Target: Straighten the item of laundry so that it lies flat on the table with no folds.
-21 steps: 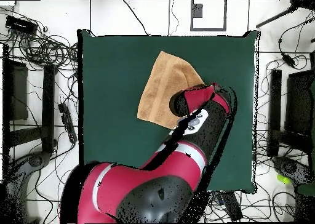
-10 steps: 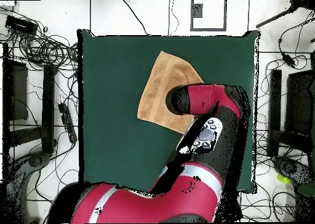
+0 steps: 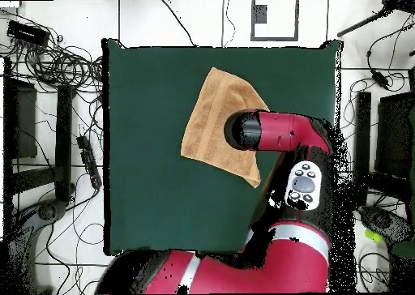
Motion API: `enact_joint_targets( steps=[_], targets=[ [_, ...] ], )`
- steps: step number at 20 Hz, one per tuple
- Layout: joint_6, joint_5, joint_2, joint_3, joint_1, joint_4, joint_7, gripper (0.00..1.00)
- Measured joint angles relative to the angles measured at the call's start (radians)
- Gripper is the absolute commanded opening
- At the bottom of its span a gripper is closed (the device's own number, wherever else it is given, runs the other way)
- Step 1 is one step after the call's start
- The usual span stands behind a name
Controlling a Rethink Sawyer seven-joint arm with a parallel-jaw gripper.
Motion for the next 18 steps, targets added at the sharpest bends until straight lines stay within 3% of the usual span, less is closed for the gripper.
enact_joint_targets(
  steps=[6, 18],
  targets=[
    [0.000, -0.001, 0.002, 0.091, -0.056, 0.031, 0.000, 0.00],
    [0.000, -0.002, 0.016, 0.156, -0.073, 0.035, 0.000, 0.00]
  ],
)
